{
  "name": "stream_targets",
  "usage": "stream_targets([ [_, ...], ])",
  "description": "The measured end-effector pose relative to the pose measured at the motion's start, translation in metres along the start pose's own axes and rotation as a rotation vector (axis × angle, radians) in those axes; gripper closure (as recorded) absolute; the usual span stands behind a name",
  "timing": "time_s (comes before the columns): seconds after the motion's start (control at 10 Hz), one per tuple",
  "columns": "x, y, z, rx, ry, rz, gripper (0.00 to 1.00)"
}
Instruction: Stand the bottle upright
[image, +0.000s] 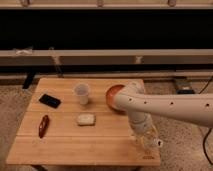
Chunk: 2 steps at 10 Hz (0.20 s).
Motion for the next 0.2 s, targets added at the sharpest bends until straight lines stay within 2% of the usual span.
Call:
stream_targets([
  [0.2, 0.0002, -0.0041, 0.0004, 0.045, 0.018, -0.025, 1.00],
])
